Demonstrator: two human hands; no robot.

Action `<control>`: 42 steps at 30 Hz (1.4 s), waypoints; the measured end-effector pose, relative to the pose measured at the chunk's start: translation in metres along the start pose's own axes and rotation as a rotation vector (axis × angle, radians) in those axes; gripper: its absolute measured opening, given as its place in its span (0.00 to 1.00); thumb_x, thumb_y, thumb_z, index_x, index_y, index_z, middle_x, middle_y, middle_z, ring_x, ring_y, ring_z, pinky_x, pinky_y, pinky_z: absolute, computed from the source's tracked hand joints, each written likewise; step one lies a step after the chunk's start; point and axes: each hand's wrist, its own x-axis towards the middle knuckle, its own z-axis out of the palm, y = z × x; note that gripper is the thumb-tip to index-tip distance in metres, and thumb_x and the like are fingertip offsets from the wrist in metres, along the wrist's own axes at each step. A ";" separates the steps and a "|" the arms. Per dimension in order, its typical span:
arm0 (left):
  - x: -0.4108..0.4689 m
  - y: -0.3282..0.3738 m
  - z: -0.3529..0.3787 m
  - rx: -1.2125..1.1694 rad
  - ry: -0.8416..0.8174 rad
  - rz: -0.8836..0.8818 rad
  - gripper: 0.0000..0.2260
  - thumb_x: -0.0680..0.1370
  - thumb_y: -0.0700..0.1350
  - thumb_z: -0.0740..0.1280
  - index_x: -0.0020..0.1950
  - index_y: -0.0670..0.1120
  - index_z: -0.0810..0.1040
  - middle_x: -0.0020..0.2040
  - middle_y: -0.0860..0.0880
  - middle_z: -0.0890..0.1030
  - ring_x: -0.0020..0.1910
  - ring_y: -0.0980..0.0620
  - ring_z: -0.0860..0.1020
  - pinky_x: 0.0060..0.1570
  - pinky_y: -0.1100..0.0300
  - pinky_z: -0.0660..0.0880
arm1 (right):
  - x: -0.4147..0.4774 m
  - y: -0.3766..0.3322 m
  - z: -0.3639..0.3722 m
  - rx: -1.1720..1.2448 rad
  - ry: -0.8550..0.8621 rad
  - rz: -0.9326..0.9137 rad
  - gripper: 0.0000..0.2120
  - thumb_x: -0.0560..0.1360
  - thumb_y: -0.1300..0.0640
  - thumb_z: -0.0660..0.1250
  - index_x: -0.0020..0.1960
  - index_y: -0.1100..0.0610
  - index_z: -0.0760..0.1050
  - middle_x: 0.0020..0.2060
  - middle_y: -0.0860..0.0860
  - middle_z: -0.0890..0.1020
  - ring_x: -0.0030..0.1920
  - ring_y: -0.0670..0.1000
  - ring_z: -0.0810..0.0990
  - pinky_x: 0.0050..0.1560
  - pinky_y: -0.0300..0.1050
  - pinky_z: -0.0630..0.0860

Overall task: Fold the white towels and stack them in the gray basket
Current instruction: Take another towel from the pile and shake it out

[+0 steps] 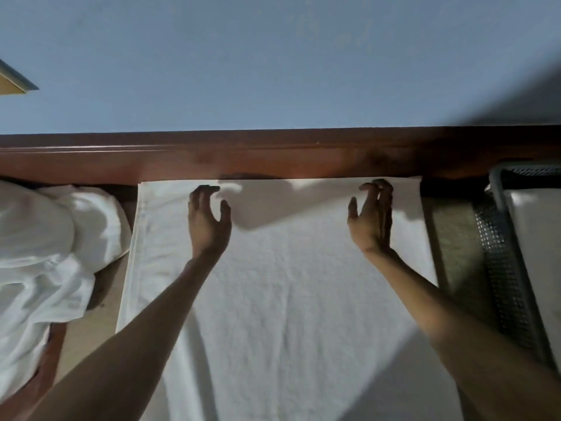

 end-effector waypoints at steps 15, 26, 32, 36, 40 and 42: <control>-0.029 0.040 0.083 0.460 -0.564 0.373 0.32 0.85 0.62 0.52 0.84 0.56 0.41 0.85 0.53 0.41 0.83 0.52 0.39 0.81 0.47 0.42 | -0.014 0.055 0.027 -0.220 -0.274 -0.440 0.29 0.84 0.41 0.56 0.81 0.52 0.62 0.81 0.55 0.60 0.80 0.57 0.59 0.78 0.56 0.56; -0.031 0.041 0.085 0.489 -0.548 0.369 0.31 0.85 0.63 0.51 0.84 0.57 0.41 0.85 0.53 0.42 0.83 0.53 0.40 0.81 0.45 0.45 | 0.011 0.113 0.002 -0.212 -0.044 -0.015 0.30 0.84 0.43 0.56 0.80 0.60 0.61 0.78 0.59 0.65 0.79 0.59 0.61 0.79 0.55 0.59; -0.031 0.040 0.087 0.498 -0.554 0.373 0.32 0.85 0.63 0.50 0.84 0.56 0.41 0.85 0.53 0.41 0.83 0.52 0.39 0.81 0.45 0.44 | -0.012 0.055 0.014 -0.193 -0.022 0.016 0.26 0.84 0.51 0.58 0.77 0.66 0.64 0.78 0.63 0.63 0.79 0.62 0.59 0.80 0.58 0.56; -0.029 0.036 0.087 0.485 -0.575 0.378 0.32 0.85 0.64 0.49 0.84 0.55 0.40 0.85 0.51 0.41 0.83 0.51 0.39 0.81 0.44 0.44 | -0.053 0.004 0.057 -0.051 -0.054 -0.273 0.21 0.83 0.60 0.62 0.73 0.67 0.70 0.75 0.64 0.68 0.77 0.61 0.66 0.77 0.56 0.64; -0.032 0.027 0.075 0.458 -0.582 0.454 0.30 0.86 0.62 0.49 0.85 0.54 0.43 0.85 0.51 0.42 0.83 0.51 0.40 0.81 0.44 0.44 | -0.049 -0.037 0.083 -0.014 -0.171 -0.236 0.21 0.84 0.55 0.57 0.74 0.61 0.70 0.76 0.61 0.67 0.78 0.59 0.64 0.77 0.58 0.61; -0.035 0.012 0.060 0.483 -0.555 0.449 0.30 0.86 0.61 0.50 0.85 0.54 0.44 0.85 0.53 0.43 0.83 0.52 0.42 0.81 0.44 0.46 | -0.049 -0.043 0.088 -0.109 -0.203 -0.207 0.22 0.85 0.50 0.54 0.77 0.56 0.67 0.79 0.57 0.65 0.79 0.56 0.61 0.78 0.57 0.58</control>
